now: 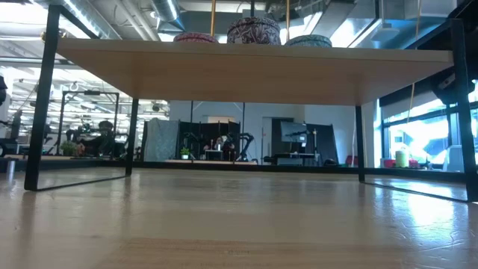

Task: Pick & Place candle stick holders
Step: Return to Home Position

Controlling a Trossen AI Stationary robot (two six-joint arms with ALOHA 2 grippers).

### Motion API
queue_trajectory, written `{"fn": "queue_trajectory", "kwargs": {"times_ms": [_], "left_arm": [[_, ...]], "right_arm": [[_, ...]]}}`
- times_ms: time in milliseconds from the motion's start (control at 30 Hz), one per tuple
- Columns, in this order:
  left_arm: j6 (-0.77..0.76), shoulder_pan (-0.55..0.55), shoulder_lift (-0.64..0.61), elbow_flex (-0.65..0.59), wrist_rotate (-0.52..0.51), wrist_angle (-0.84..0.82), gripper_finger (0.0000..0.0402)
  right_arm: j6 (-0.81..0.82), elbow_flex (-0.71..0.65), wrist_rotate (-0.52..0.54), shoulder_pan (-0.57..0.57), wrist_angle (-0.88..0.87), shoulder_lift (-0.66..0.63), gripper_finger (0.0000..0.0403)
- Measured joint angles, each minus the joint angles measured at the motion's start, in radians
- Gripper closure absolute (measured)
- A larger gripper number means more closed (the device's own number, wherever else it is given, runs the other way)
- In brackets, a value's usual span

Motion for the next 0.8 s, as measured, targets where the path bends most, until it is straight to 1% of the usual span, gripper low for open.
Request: {"fn": "queue_trajectory", "kwargs": {"times_ms": [267, 533, 700, 800], "left_arm": [[-0.008, 0.000, 0.000, 0.000, 0.003, 0.000, 0.0399], [-0.007, 0.000, 0.000, 0.000, 0.005, 0.000, 0.0400], [-0.007, 0.000, 0.000, 0.000, 0.007, 0.000, 0.0399], [-0.006, 0.000, 0.000, 0.000, 0.007, 0.000, 0.0400]], "right_arm": [[-0.001, 0.000, -0.001, 0.000, -0.001, 0.000, 0.0403], [0.012, 0.000, -0.032, 0.000, -0.011, 0.000, 0.0403], [0.016, -0.026, -0.104, 0.000, 0.000, 0.000, 0.0403], [0.011, -0.063, -0.132, -0.001, 0.069, 0.002, 0.0403]]}}
